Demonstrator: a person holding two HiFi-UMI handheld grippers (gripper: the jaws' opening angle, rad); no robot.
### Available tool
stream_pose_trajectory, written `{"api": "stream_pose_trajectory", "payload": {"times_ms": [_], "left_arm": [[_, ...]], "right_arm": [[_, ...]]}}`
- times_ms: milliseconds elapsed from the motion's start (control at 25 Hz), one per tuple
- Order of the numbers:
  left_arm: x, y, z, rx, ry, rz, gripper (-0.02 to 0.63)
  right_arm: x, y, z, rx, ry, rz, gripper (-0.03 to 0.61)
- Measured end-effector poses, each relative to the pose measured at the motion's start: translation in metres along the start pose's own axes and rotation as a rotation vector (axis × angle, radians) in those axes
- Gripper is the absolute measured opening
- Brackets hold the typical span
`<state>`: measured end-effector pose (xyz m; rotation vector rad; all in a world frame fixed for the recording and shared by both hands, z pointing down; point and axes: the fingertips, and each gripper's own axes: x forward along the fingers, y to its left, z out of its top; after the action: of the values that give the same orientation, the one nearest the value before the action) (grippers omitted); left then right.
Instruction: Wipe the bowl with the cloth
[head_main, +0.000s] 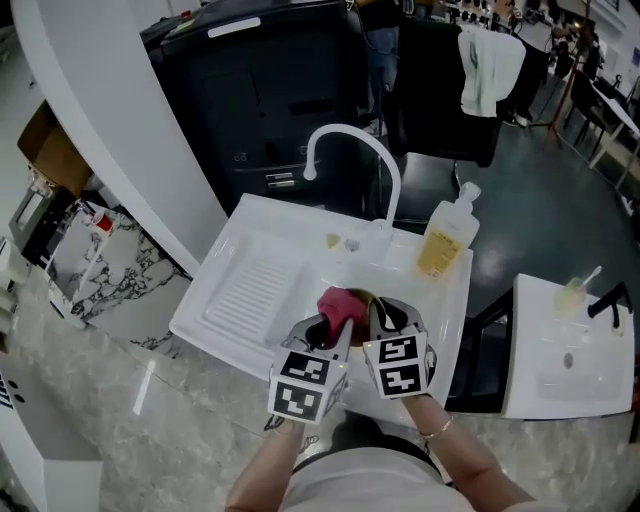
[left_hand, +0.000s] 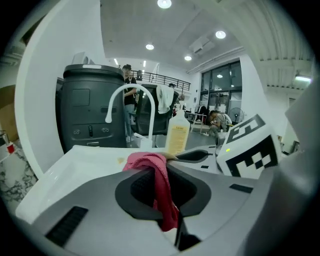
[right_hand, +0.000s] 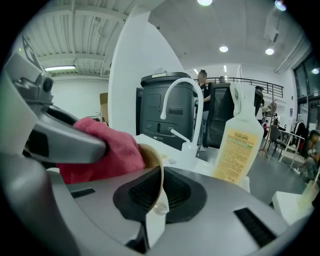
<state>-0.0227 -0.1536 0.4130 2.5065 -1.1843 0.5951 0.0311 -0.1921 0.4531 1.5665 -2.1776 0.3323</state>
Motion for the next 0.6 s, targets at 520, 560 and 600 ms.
{"api": "stream_pose_trajectory", "payload": {"times_ms": [520,560,600], "left_arm": [[0.046,-0.004,-0.027,-0.037,0.129,-0.082,0.043],[0.047,0.0,-0.03,-0.017,0.137,-0.061,0.043],[0.046,0.004,-0.033,0.0,0.143,-0.042,0.043]], "right_arm": [[-0.011,0.004,0.008,0.016,-0.023,0.035,0.037],[-0.009,0.004,0.006,0.017,-0.019,0.03,0.037],[-0.008,0.004,0.005,0.018,-0.016,0.026,0.037]]}}
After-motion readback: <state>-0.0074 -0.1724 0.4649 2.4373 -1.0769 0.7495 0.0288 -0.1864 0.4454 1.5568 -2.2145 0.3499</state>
